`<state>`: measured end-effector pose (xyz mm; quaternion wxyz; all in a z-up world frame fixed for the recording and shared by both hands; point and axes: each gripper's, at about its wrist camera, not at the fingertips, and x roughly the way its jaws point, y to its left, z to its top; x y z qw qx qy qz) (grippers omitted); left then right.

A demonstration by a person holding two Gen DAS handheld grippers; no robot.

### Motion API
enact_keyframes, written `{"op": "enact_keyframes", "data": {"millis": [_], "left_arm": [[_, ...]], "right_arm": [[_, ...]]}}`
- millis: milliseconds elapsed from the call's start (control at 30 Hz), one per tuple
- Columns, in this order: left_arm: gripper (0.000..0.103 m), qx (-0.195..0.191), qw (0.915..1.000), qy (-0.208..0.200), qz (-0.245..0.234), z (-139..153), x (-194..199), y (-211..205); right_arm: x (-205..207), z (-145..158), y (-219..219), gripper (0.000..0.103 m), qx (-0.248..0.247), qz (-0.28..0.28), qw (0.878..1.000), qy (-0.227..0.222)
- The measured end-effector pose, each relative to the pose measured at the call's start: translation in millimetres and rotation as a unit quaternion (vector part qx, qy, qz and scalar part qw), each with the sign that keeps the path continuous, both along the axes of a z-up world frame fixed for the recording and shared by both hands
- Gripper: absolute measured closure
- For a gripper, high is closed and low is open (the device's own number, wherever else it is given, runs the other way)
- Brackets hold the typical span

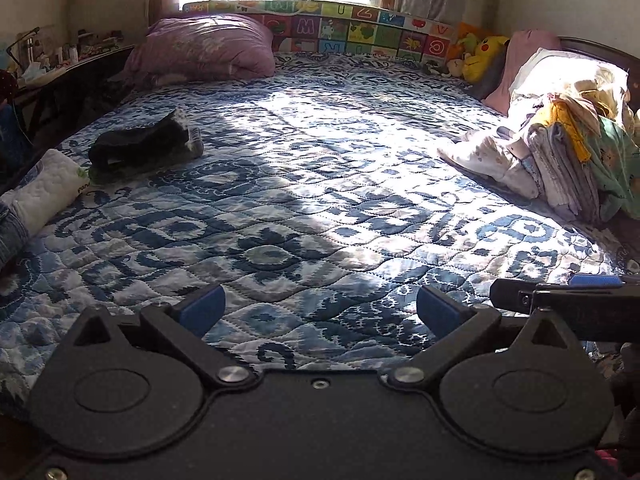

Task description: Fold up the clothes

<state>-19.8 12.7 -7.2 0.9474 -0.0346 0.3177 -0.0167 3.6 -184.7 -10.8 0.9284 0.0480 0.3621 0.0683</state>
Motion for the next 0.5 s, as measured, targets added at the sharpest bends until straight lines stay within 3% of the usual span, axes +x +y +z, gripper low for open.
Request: {"op": "enact_keyframes", "data": {"millis": [167, 367, 500], "left_arm": [[0.000, -0.022, 0.9997, 0.002, -0.010, 2.4, -0.2, -4.1], [0.000, 0.013, 0.9999, -0.008, 0.003, 4.0, -2.5, -8.9], [0.000, 0.010, 0.9999, -0.006, 0.005, 1.3, -5.1, -7.0]], "right_arm": [[-2.1, 0.3, -5.3, 0.000, -0.001, -0.008, 1.000, 0.001], [-4.9, -0.9, -7.7, 0.000, 0.003, -0.011, 1.000, 0.005], [-8.1, -3.5, -8.0, 0.000, 0.006, -0.007, 1.000, 0.006]]}}
